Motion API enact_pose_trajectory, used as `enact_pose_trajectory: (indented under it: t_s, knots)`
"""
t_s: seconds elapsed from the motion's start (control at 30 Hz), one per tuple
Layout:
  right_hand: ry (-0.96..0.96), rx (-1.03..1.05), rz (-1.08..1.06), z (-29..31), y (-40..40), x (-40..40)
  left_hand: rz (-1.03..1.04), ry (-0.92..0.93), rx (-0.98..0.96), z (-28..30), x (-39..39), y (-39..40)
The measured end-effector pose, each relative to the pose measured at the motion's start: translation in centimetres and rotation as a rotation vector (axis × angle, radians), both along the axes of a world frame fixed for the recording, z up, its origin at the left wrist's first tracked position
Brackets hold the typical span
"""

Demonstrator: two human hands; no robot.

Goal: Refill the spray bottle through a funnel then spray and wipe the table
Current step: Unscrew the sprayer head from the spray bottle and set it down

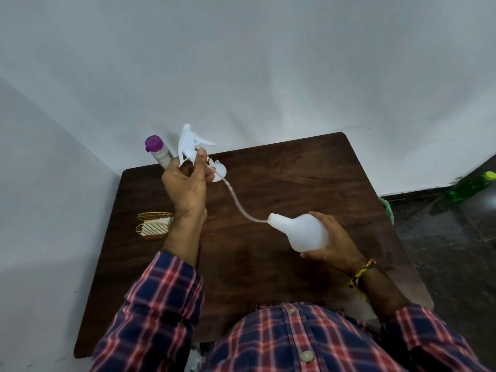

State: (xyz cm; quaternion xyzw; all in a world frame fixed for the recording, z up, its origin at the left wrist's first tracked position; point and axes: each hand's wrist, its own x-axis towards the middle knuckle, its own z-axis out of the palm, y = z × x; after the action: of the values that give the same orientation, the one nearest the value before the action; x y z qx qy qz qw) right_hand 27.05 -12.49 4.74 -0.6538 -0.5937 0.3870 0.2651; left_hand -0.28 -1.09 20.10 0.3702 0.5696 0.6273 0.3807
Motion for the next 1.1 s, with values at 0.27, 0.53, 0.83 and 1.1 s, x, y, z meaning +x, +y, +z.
enact_pose_trajectory:
  t_s: [0.27,0.53,0.83,1.1]
  knots:
    - [0.207,-0.084,-0.216,-1.5,-1.1,0.9,0.112,0.155,0.009,-2.7,-1.8,0.9]
    - [0.339,-0.078,-0.428,-1.1,-1.5,-1.1,0.155,0.083,-0.333,-9.5,-2.5,-1.0]
    - [0.274,-0.062,-0.498,-1.5,-2.0,-0.4,-0.044,0.365,-0.573,-16.5,-0.3,-1.2]
    - [0.142,-0.119,-0.364,-3.1,0.7,-2.4,-0.095,0.642,-0.700,-18.6,-4.9,-2.3]
